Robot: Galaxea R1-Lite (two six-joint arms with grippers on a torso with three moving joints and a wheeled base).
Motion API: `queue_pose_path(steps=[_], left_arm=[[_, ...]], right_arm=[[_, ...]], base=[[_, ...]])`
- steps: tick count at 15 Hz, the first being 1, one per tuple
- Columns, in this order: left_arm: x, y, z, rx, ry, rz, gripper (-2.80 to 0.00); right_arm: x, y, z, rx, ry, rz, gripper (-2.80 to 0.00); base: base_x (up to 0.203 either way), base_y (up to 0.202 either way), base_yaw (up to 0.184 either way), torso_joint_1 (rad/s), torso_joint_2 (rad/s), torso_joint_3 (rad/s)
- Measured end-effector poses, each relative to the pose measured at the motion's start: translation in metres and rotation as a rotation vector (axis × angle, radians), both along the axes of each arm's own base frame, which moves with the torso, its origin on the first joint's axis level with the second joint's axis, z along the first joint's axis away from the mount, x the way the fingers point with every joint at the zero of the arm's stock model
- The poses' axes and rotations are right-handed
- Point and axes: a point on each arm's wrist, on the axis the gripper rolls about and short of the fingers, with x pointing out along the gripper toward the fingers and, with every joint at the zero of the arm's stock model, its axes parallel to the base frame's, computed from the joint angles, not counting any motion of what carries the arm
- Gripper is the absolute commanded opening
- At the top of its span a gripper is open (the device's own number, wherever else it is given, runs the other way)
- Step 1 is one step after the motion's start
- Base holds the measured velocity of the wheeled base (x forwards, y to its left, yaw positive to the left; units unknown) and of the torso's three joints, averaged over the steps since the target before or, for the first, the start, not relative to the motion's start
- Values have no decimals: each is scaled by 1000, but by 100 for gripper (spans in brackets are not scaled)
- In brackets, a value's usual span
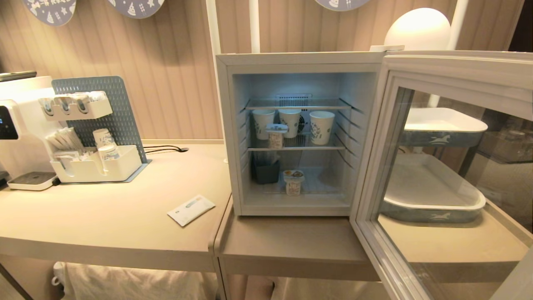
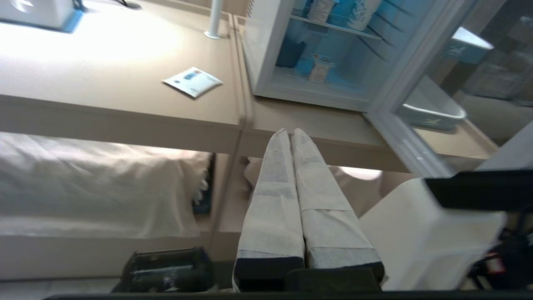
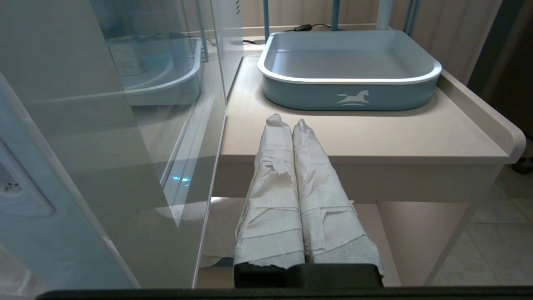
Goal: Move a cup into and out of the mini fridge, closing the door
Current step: Take the yoghurt out of the freezer
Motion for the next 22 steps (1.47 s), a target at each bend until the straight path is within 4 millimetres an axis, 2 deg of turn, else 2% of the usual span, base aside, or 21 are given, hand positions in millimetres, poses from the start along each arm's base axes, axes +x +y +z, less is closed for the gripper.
queue_pose_path(steps=[2,3,5,7,9,11,16,22], left_arm=[[5,2,-29,32,-36,48,-280],[18,4,-43,36,-43,94,-280],[56,6,-73,71,-44,186,-280],[97,8,-114,153,-46,244,-280],[119,8,-146,203,-76,248,-280],[125,8,-152,239,-150,235,-280],[126,8,-157,236,-141,232,-280],[126,8,-157,233,-141,231,-280]], right_arm=[[0,0,0,1,0,0,-280],[0,0,0,0,0,0,-280],[0,0,0,0,0,0,-280],[0,0,0,0,0,-1,-280],[0,0,0,0,0,-1,-280],[0,0,0,1,0,0,-280],[0,0,0,0,0,0,-280],[0,0,0,0,0,0,-280]], base=[[0,0,0,0,0,0],[0,0,0,0,0,0],[0,0,0,0,0,0],[0,0,0,0,0,0],[0,0,0,0,0,0],[0,0,0,0,0,0],[-14,0,0,1,1,0],[-182,0,0,2,3,2]])
